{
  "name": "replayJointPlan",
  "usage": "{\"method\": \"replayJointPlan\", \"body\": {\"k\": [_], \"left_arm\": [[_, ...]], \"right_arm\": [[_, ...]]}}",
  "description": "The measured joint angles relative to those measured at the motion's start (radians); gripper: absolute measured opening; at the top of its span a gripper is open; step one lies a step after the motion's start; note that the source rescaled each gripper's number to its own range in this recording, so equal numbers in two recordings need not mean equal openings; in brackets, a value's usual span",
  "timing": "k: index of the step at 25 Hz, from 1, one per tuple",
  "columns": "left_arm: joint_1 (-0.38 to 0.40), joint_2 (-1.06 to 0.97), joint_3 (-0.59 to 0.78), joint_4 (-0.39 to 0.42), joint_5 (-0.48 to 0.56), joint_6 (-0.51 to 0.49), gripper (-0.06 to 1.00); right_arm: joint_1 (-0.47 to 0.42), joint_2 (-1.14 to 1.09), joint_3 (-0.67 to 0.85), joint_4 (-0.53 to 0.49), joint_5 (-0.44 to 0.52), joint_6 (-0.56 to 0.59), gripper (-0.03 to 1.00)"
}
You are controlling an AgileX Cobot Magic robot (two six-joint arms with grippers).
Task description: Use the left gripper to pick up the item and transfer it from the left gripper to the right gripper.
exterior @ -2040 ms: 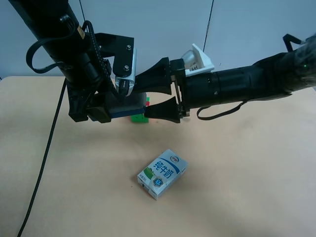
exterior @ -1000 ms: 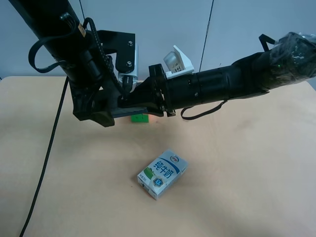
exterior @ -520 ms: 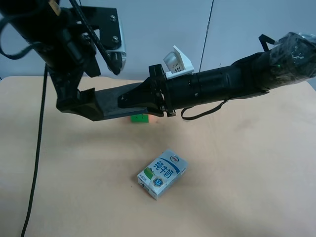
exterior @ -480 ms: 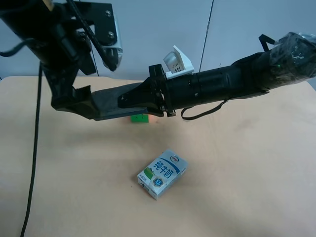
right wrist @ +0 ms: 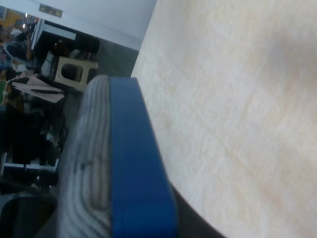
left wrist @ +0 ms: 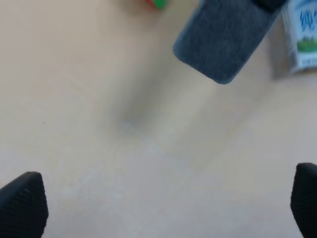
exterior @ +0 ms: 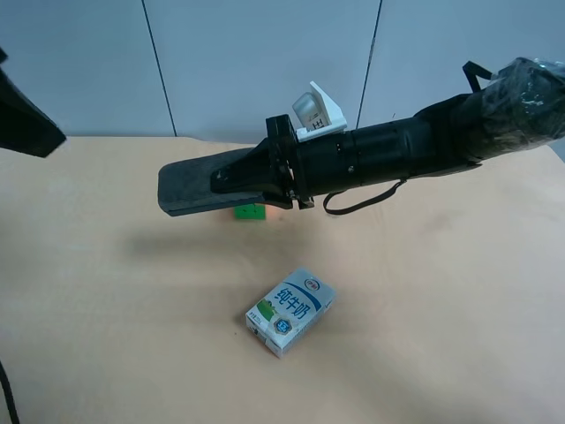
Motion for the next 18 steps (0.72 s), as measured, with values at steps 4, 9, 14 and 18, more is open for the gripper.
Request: {"method": "replayJointPlan", "body": {"k": [4, 9, 14, 18], "left_arm": [[0.0, -0.16, 0.09, 0.0, 0.002, -0.067, 0.99], [0.0, -0.384, 0.283, 0.001, 0.007, -0.141, 0.99], [0.0, -0.618, 0.45, -0.025, -0.028, -0.179, 1.0], [0.0, -0.78, 0.555, -0.069, -0.029, -0.197, 1.0]], "right_arm": [[0.0, 0.0, 0.0, 0.0, 0.0, 0.0, 0.0], [0.0, 0.0, 0.0, 0.0, 0.009, 0.0, 0.0], [0.0, 0.0, 0.0, 0.0, 0.017, 0.004, 0.0], [0.0, 0.0, 0.0, -0.001, 0.025, 0.014, 0.0]]}}
